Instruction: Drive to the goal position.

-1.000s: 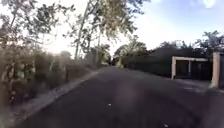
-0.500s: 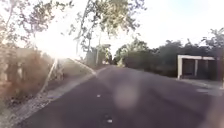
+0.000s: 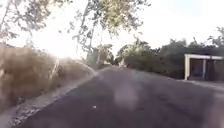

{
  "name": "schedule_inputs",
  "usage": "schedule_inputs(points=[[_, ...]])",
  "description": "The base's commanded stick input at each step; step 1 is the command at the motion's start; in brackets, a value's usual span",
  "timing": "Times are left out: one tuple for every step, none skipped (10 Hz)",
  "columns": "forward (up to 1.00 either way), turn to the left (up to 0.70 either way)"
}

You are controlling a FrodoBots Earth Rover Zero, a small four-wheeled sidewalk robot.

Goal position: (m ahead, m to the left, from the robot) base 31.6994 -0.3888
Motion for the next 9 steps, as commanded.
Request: schedule_inputs(points=[[1.0,0.0],[1.0,0.0],[1.0,0.0],[1.0,0.0],[1.0,0.0],[1.0,0.0],[1.0,0.0],[1.0,0.0],[1.0,-0.09]])
